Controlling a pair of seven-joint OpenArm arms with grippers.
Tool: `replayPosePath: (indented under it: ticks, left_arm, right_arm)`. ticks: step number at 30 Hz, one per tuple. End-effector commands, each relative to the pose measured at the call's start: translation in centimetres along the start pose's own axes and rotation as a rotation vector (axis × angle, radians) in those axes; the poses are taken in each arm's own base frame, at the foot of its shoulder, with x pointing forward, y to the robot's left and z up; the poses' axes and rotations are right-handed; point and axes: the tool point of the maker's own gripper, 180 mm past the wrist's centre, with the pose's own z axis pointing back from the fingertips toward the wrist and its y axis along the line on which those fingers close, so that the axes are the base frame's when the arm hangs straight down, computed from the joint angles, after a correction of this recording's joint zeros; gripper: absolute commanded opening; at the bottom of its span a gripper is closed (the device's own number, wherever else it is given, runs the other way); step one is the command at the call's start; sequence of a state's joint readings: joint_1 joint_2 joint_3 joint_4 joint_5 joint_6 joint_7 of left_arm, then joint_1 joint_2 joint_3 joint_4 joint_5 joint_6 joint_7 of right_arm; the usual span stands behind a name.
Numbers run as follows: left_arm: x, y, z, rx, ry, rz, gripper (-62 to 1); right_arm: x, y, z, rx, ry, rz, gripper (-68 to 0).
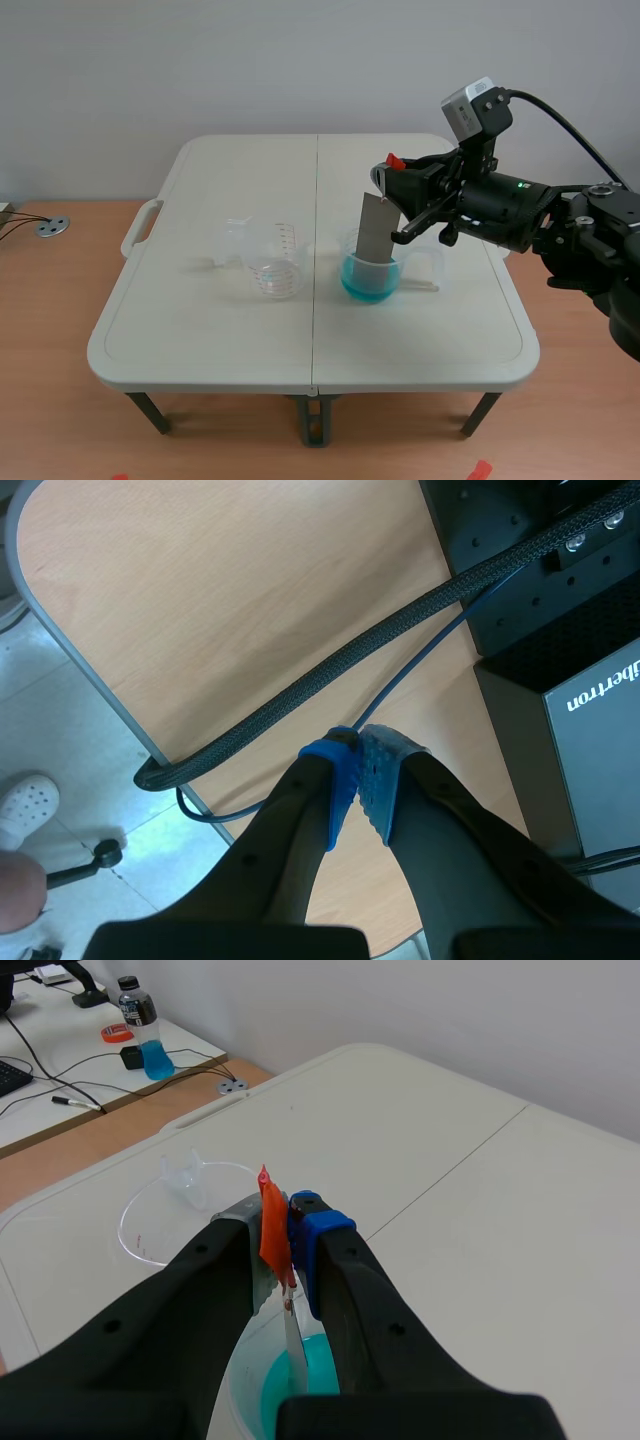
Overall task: Hold the metal plate by the orange handle, dip it into the blue solution, take it out and point at it, then put the plate back in the beaker on the left.
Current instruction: 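Hold the plate still in the solution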
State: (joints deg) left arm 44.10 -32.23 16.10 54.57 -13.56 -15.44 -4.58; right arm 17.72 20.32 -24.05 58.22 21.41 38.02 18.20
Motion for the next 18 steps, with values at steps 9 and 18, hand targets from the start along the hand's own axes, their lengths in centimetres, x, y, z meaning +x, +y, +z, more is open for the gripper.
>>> replayPosePath:
  ticks: [9,18]
  left_arm:
    - [0.9,0.3,-0.3,0.001,-0.025,0.001,-59.2]
    - [0.5,1.0,-0.4,0.017,-0.012,0.006,-59.2]
  right_arm:
    - [1.7,-0.7,0.0,-0.011,-0.058,0.01,-66.4]
    - [1.9,-0.7,0.0,-0.011,-0.07,0.01,-66.4]
